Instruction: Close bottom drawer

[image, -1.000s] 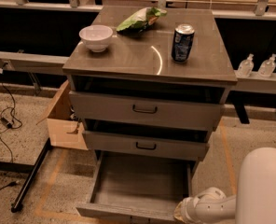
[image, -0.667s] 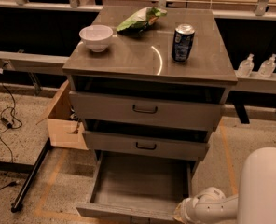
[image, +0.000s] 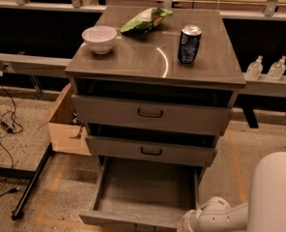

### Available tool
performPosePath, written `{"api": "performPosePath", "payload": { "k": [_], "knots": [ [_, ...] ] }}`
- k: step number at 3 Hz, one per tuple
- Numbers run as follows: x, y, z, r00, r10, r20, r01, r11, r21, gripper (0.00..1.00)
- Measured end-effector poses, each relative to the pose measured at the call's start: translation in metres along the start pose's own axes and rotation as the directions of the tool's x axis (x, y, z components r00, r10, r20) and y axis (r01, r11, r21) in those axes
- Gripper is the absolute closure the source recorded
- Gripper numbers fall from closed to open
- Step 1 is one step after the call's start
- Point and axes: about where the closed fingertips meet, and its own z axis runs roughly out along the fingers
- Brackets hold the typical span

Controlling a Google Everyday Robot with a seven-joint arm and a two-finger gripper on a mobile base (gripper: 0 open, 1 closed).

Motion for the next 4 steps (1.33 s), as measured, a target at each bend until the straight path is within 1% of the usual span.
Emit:
{"api": "performPosePath", "payload": {
  "k": [1,2,3,4],
  "knots": [
    [0.0,0.009,0.004,1.0,0.016,-0.005,-0.016,0.9997,-0.017,1.0],
    [0.012,0.008,0.012,1.0,0.027,-0.008,-0.027,0.9996,0.001,1.0],
    [0.021,0.015,0.022,1.0,0.02,-0.016,-0.02,0.9998,0.006,1.0],
    [0.026,0.029,0.032,0.999,0.023,-0.024,-0.023,0.9997,-0.008,1.0]
  ]
}}
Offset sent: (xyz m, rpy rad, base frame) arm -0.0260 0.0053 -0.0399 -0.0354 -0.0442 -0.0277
